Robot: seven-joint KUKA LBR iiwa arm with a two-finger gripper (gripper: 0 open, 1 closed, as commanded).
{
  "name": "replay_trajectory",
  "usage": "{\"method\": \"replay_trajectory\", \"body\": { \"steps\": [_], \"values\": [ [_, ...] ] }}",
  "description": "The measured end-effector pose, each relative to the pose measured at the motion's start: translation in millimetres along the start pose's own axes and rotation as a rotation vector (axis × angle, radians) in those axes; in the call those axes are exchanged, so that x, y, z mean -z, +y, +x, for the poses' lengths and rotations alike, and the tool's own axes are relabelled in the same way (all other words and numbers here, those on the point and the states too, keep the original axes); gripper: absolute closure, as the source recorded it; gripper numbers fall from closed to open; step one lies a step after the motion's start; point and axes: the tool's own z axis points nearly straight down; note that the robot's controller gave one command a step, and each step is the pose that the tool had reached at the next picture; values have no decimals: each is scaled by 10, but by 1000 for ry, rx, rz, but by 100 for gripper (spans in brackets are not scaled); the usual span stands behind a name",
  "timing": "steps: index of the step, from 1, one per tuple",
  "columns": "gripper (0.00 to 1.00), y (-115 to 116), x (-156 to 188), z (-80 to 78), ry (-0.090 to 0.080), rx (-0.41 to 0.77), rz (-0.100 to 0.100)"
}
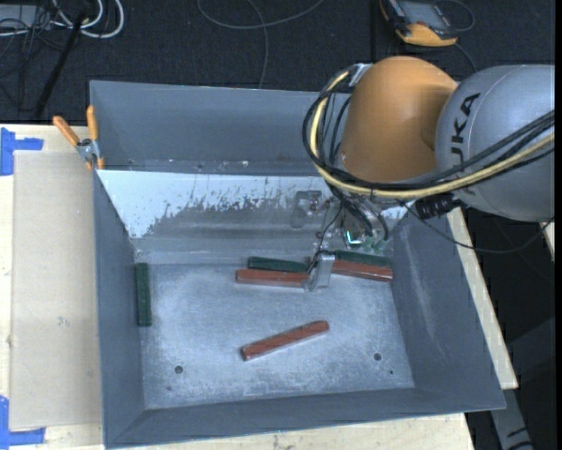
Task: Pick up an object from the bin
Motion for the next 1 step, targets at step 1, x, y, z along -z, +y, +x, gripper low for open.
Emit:
{"method": "replay_trajectory", "body": {
  "steps": [1],
  "values": [
    [0,125,-972,-145,-1,-27,0]
  ]
}}
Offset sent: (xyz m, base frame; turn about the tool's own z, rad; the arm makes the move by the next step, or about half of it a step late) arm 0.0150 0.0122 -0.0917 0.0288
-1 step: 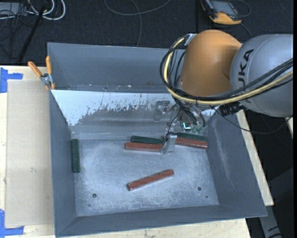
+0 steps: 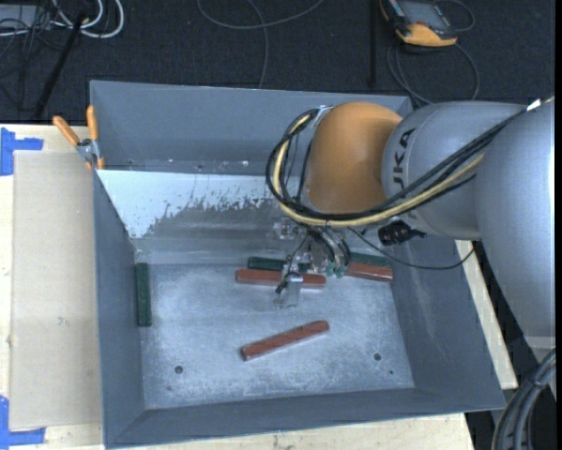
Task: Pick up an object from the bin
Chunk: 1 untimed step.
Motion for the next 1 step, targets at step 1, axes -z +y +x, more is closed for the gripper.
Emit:
{"method": "replay_trajectory", "body": {
  "steps": [1],
  "values": [
    [0,3,-420,5,-2,15,1]
  ]
}}
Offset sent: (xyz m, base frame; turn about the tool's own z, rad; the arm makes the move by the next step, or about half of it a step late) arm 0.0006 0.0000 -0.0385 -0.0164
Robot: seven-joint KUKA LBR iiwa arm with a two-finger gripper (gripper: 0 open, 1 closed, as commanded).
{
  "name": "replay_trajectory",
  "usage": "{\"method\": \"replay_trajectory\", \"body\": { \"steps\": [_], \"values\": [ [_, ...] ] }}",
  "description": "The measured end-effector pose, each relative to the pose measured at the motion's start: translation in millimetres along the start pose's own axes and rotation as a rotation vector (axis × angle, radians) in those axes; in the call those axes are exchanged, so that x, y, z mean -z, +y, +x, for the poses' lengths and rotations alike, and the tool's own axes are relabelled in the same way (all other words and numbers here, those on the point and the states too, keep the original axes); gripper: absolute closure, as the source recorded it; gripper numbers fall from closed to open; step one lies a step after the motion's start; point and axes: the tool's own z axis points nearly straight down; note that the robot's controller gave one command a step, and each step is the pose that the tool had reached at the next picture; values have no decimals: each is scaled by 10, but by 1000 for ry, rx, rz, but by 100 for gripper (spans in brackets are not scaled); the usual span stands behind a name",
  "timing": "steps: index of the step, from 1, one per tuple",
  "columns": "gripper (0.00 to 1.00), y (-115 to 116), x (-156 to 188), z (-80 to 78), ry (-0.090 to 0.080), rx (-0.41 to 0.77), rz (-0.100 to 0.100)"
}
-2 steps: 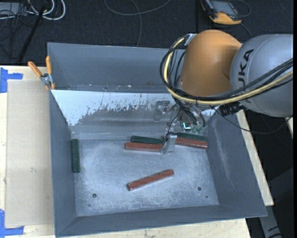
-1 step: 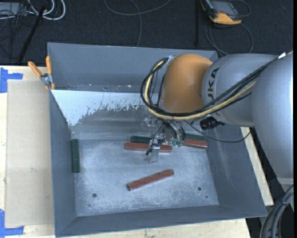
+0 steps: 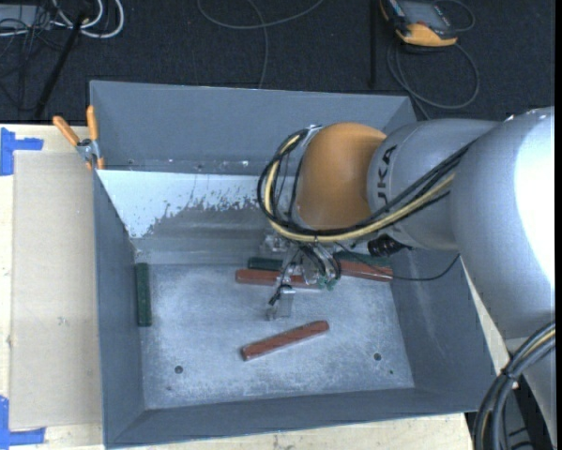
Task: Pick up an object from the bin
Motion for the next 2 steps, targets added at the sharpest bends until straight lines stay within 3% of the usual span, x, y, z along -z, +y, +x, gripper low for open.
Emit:
{"method": "replay_trajectory", "body": {
  "steps": [1,2],
  "values": [
    [100,-1,32,-16,-5,-2,-1],
    [100,10,1553,151,-13,-11,-2]
  ]
}}
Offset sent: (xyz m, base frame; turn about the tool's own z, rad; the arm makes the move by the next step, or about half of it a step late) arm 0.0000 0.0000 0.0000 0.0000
